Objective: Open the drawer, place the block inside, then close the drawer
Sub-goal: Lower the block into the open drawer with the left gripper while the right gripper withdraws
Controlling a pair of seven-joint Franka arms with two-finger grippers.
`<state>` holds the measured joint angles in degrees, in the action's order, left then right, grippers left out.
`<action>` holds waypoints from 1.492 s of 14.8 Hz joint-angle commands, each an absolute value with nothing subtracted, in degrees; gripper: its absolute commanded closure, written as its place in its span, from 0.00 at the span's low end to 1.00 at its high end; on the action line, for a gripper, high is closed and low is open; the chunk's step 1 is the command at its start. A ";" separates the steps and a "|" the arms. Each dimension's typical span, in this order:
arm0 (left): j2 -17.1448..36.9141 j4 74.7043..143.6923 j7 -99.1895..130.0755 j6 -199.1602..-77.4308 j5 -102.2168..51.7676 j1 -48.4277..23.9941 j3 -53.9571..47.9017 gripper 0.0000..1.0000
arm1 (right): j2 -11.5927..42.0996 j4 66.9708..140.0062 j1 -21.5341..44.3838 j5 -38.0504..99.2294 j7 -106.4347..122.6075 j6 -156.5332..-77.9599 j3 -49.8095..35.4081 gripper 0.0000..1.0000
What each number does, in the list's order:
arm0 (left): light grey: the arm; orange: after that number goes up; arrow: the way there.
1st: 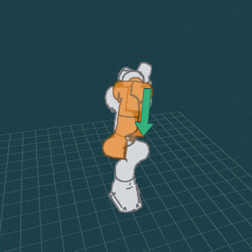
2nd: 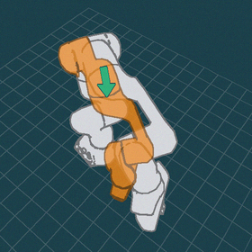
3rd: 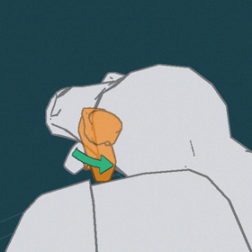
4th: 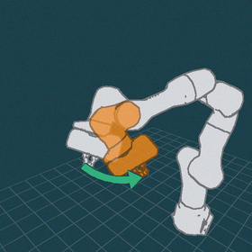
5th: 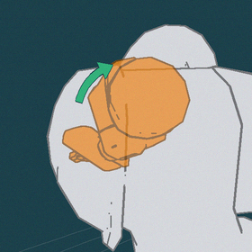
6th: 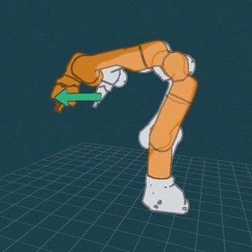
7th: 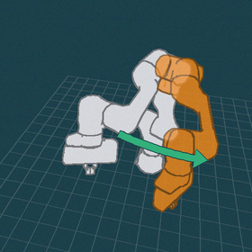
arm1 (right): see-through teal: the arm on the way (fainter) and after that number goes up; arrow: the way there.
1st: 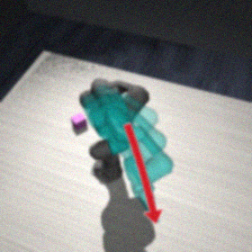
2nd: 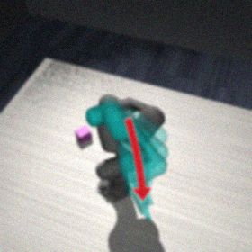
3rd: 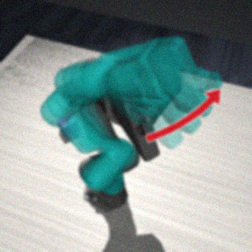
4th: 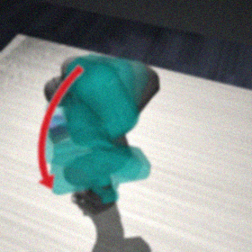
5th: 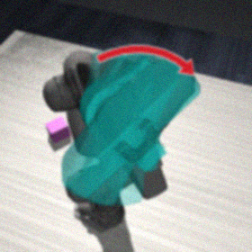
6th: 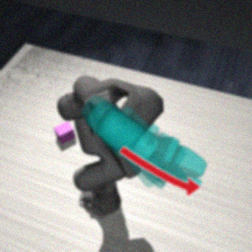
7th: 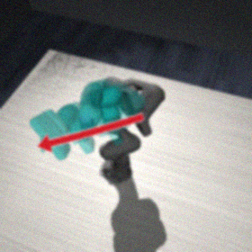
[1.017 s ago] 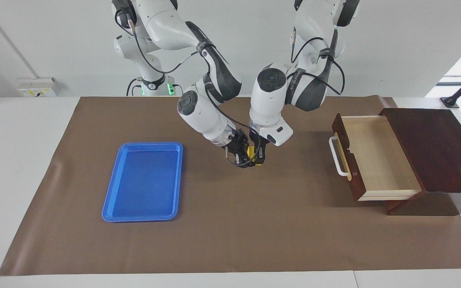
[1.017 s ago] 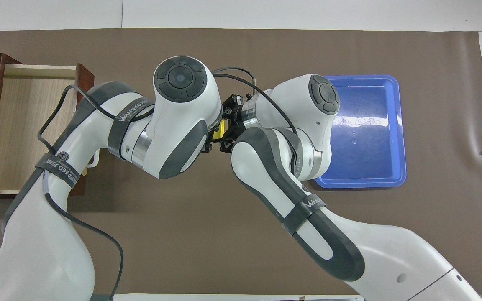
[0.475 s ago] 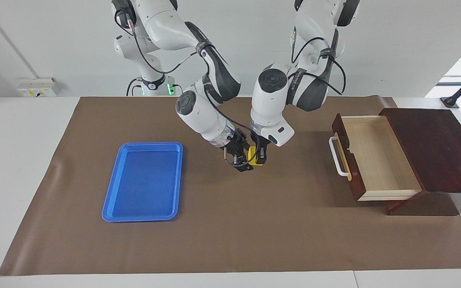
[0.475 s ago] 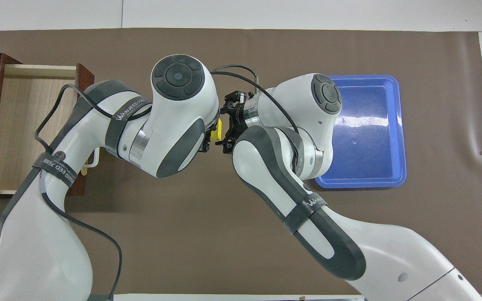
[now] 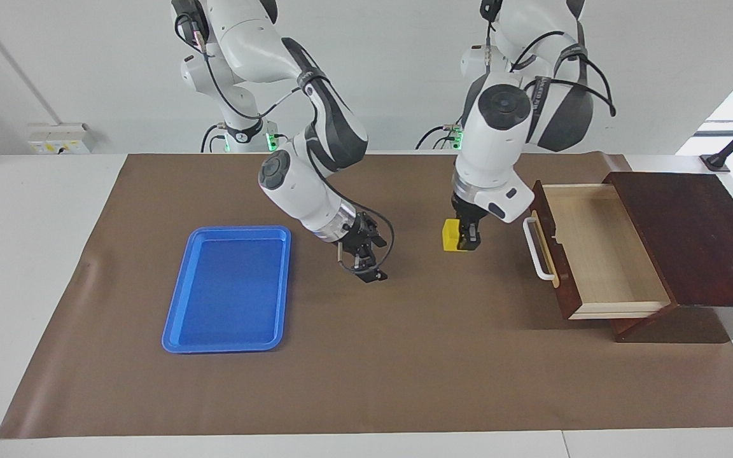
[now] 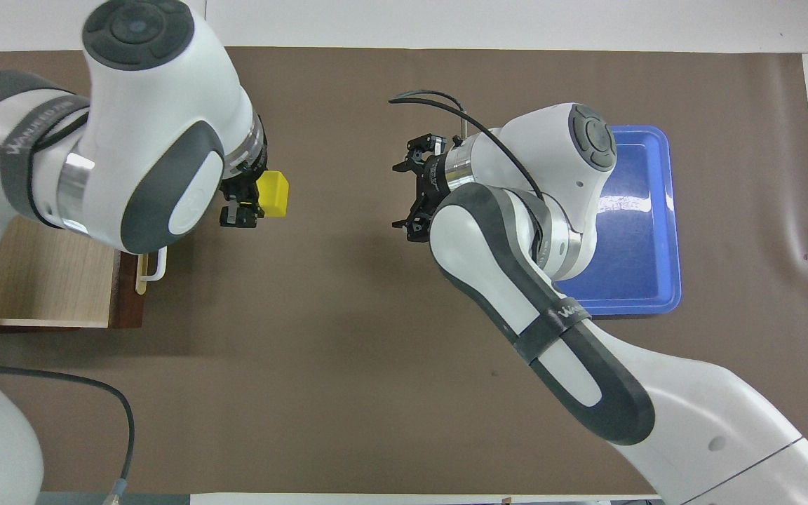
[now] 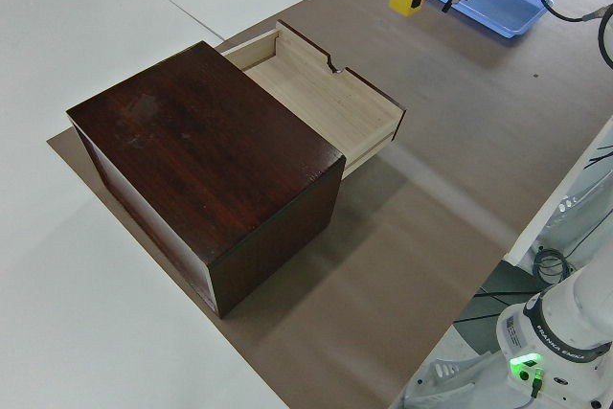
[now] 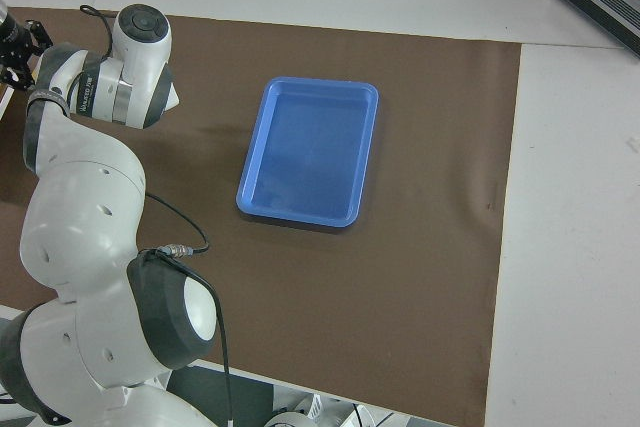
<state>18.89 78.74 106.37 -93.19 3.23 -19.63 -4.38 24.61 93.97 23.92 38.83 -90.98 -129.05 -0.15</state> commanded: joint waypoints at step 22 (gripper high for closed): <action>1.67 115.03 89.39 -115.56 2.29 5.89 -3.60 1.00 | -3.25 99.05 -0.43 -0.79 -1.94 -88.41 -0.79 0.00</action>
<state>4.81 110.18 88.69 -112.28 2.18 5.48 -3.67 -2.58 97.36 2.00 0.02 -5.66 -87.71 -0.03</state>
